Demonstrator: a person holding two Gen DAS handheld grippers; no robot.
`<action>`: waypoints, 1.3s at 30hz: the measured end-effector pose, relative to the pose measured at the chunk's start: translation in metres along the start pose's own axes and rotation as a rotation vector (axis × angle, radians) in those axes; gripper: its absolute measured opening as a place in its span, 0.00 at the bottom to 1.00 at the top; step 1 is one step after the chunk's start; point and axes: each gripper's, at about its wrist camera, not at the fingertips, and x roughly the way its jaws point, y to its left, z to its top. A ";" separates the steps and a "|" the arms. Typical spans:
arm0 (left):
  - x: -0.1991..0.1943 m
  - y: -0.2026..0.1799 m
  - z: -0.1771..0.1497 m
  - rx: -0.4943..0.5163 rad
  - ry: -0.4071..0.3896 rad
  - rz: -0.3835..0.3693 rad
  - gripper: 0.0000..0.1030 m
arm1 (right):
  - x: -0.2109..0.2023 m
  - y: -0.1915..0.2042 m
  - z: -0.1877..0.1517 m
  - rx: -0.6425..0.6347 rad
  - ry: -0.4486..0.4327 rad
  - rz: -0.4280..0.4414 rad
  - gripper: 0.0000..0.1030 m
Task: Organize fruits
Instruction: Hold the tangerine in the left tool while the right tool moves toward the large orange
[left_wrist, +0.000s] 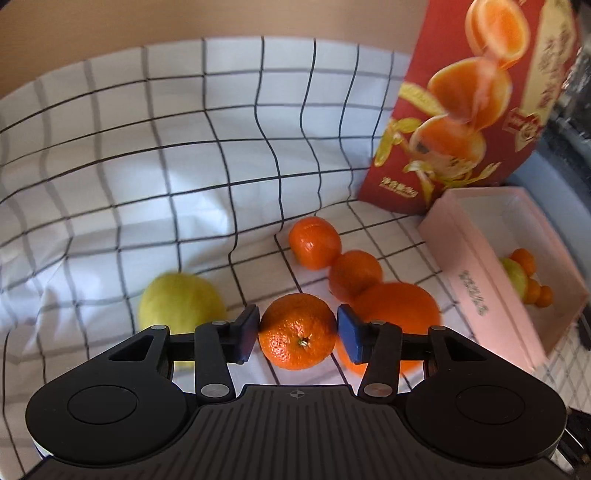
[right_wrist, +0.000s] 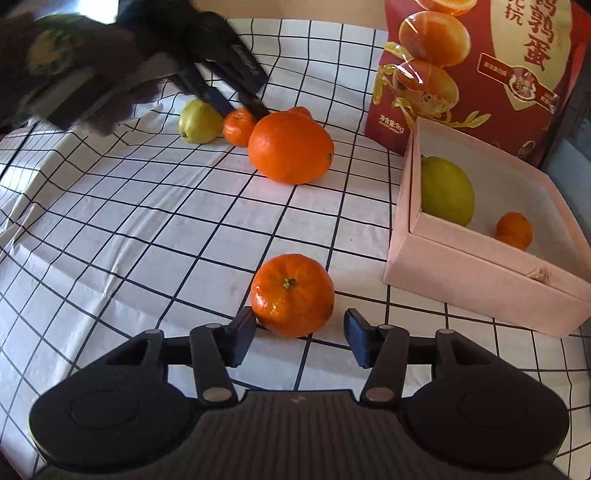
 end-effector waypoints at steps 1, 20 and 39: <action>-0.009 0.000 -0.007 -0.013 -0.015 -0.007 0.50 | 0.000 0.000 0.000 0.005 -0.001 -0.001 0.54; -0.077 -0.021 -0.154 -0.114 -0.020 -0.004 0.51 | 0.000 -0.009 -0.010 0.096 -0.002 -0.007 0.85; -0.083 -0.042 -0.170 -0.086 -0.044 -0.001 0.51 | -0.006 0.001 0.000 0.058 -0.008 0.002 0.86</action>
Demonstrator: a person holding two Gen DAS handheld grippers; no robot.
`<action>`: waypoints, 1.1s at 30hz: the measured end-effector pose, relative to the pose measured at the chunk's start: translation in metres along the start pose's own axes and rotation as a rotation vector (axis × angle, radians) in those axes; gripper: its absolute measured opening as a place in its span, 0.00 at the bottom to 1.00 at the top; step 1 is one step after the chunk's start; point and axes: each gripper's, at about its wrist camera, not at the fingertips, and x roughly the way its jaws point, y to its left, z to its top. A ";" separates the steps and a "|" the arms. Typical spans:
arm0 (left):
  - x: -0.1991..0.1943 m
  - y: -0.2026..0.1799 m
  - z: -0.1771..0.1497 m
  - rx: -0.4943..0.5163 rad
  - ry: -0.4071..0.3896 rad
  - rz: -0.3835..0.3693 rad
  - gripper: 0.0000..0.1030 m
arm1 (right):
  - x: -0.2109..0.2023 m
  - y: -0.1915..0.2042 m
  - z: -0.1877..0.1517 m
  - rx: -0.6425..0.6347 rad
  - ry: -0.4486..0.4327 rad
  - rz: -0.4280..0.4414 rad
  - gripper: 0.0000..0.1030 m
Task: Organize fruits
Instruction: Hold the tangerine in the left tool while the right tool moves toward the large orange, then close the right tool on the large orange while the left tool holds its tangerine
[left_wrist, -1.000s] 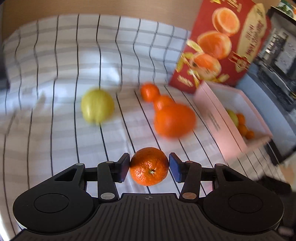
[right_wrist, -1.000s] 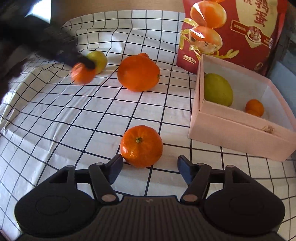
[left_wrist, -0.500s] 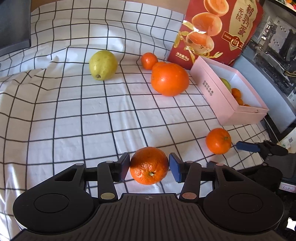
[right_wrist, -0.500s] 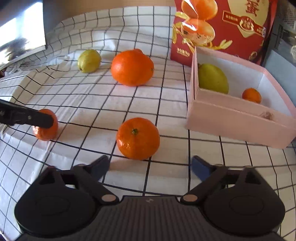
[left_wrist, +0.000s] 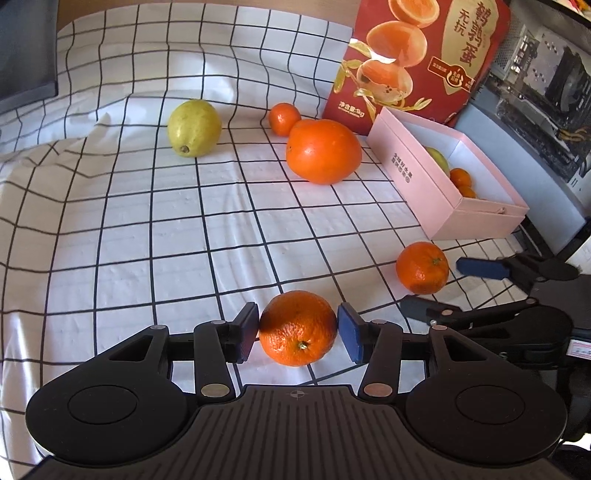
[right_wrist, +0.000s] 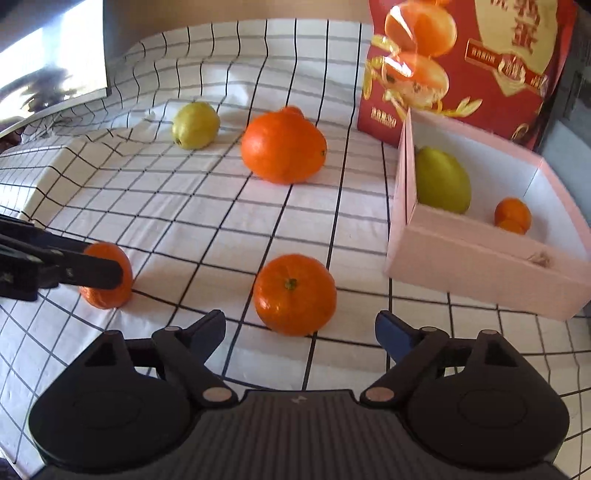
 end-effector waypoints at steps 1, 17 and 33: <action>0.001 -0.002 0.000 0.010 -0.002 0.005 0.51 | -0.003 0.000 0.000 -0.003 -0.009 -0.002 0.86; 0.016 -0.010 -0.004 0.028 0.048 0.006 0.51 | -0.011 -0.001 0.005 -0.025 -0.035 -0.030 0.79; 0.023 -0.016 0.007 0.056 0.022 0.031 0.52 | -0.013 -0.001 0.030 -0.064 -0.066 0.009 0.76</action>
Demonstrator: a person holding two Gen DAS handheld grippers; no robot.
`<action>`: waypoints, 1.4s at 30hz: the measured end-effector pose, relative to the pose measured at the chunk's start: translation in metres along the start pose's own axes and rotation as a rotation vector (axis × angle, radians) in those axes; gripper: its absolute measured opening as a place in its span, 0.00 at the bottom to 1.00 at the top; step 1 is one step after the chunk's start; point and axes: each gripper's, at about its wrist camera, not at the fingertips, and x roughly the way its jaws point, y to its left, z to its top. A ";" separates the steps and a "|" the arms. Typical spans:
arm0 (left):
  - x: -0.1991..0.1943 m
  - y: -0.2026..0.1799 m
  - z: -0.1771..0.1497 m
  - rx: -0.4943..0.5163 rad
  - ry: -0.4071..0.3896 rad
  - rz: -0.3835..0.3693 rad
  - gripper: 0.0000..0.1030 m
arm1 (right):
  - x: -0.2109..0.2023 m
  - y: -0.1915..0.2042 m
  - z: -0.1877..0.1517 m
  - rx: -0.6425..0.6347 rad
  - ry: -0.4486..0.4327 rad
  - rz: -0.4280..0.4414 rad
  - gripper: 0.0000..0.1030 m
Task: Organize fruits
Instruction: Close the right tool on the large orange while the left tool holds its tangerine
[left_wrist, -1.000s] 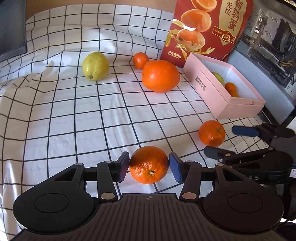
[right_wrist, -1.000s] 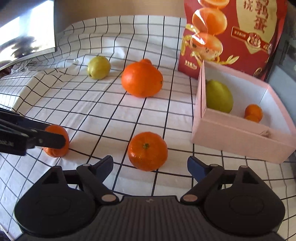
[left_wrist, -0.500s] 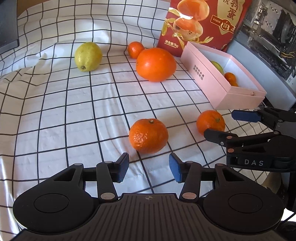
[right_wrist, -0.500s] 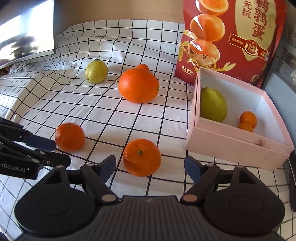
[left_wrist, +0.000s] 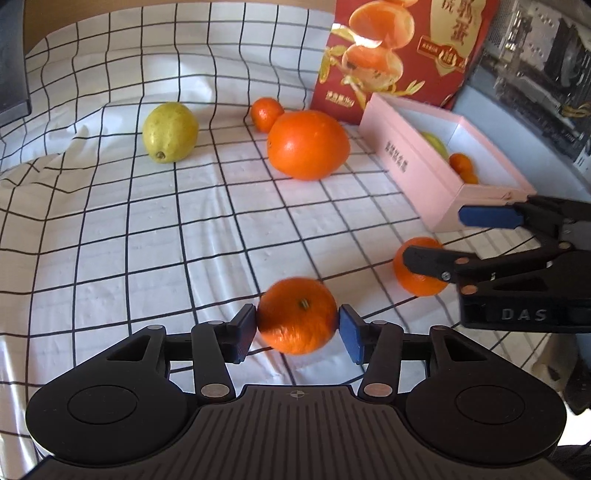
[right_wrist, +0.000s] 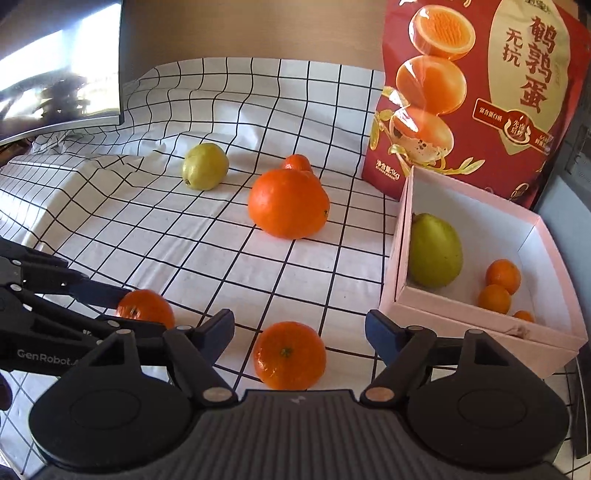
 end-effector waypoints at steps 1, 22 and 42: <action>0.001 0.001 -0.001 0.001 0.004 -0.001 0.52 | 0.001 0.000 0.000 -0.002 0.002 0.001 0.76; -0.022 0.028 -0.021 -0.117 -0.035 0.010 0.53 | 0.085 -0.013 0.111 0.034 -0.014 0.084 0.79; -0.031 0.054 -0.028 -0.195 -0.033 0.055 0.53 | 0.023 0.038 0.059 -0.131 -0.057 0.223 0.62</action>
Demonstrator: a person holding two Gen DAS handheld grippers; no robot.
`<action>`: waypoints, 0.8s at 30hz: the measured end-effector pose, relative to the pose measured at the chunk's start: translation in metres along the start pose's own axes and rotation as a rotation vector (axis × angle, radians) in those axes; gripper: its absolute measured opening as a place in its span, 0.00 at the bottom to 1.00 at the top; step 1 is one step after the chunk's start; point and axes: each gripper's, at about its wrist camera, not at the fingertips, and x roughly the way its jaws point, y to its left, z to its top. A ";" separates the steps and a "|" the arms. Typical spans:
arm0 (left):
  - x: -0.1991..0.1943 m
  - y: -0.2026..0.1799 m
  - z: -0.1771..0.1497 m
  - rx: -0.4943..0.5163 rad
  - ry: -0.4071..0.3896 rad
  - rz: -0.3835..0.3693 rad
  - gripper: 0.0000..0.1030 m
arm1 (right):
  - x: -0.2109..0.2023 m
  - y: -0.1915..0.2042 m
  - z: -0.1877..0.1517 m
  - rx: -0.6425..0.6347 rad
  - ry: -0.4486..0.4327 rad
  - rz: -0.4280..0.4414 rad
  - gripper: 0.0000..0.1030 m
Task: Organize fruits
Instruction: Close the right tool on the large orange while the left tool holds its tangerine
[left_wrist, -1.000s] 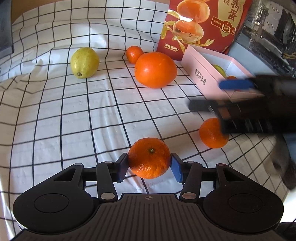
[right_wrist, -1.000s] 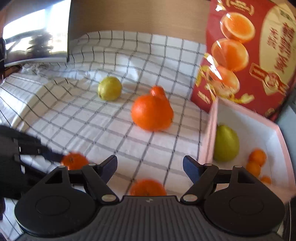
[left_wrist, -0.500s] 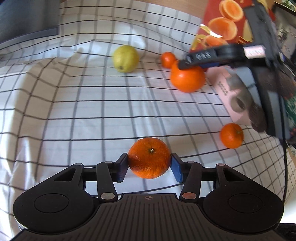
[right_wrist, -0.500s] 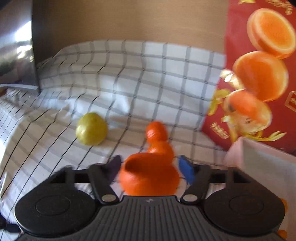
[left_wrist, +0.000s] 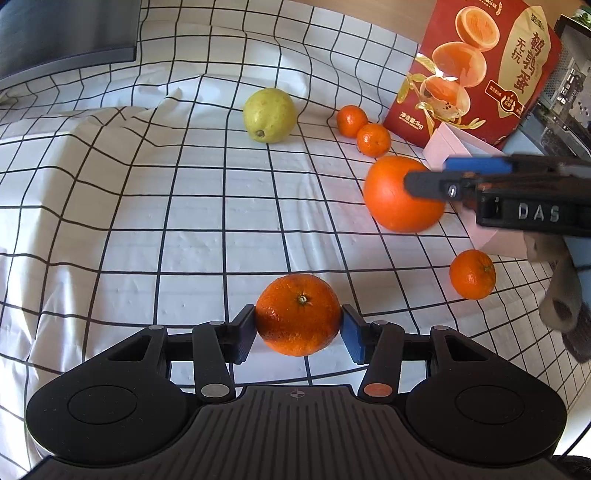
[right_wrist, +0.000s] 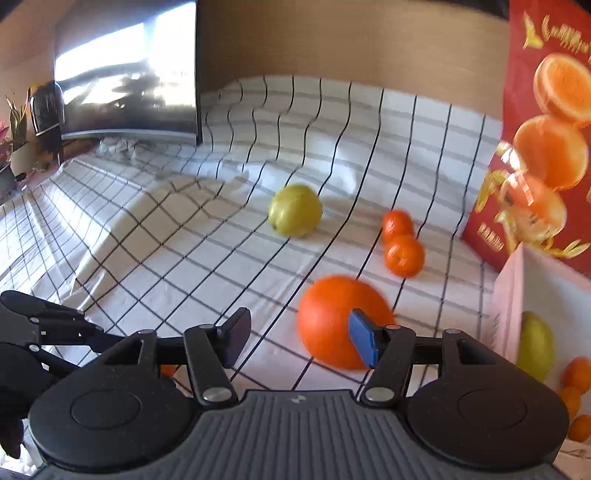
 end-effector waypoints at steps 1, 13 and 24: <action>0.000 0.000 -0.001 0.001 0.000 -0.001 0.53 | -0.002 0.000 0.001 -0.011 -0.019 -0.026 0.70; -0.008 0.010 -0.009 -0.033 -0.006 0.006 0.53 | 0.039 -0.008 -0.007 0.054 0.032 -0.103 0.76; -0.010 0.011 -0.014 -0.039 -0.001 0.025 0.53 | -0.011 0.021 -0.018 -0.036 0.001 0.073 0.70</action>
